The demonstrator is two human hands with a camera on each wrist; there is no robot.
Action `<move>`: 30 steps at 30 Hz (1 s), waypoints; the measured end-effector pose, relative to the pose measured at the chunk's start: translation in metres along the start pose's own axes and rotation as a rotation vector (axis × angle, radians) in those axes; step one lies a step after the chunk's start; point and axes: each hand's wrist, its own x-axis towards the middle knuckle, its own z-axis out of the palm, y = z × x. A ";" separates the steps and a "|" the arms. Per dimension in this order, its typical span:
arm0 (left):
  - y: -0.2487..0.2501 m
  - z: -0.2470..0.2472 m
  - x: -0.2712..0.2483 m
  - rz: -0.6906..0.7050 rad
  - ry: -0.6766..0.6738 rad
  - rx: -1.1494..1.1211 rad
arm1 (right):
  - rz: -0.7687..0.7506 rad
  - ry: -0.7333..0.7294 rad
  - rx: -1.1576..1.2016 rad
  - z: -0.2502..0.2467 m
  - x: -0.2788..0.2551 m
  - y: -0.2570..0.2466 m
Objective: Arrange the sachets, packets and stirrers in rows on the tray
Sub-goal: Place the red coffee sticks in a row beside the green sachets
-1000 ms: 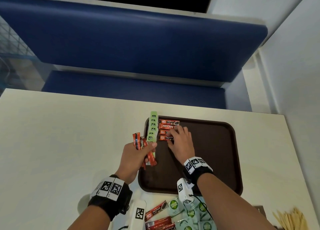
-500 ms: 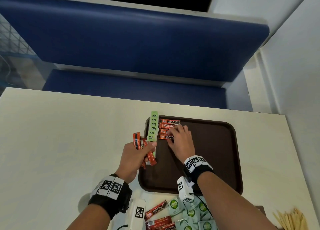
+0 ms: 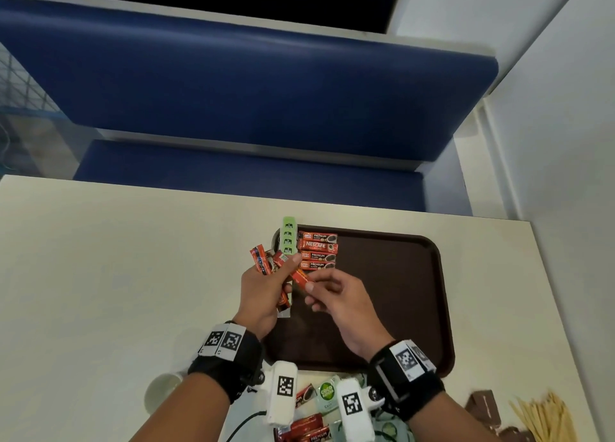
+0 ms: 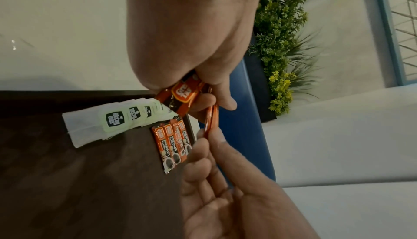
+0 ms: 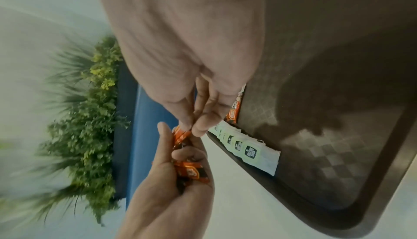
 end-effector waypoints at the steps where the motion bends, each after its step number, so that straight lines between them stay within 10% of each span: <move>1: 0.000 0.001 -0.001 0.006 -0.005 0.024 | 0.001 0.028 0.013 -0.002 0.000 0.000; 10: 0.002 0.005 -0.006 0.013 -0.093 0.002 | 0.352 -0.079 0.528 -0.016 -0.001 -0.009; 16: 0.009 0.010 -0.009 0.092 -0.009 0.207 | 0.017 -0.071 -0.062 -0.020 -0.007 -0.001; 30: -0.007 0.005 -0.008 0.104 0.091 0.269 | 0.114 0.174 0.194 -0.030 0.009 0.016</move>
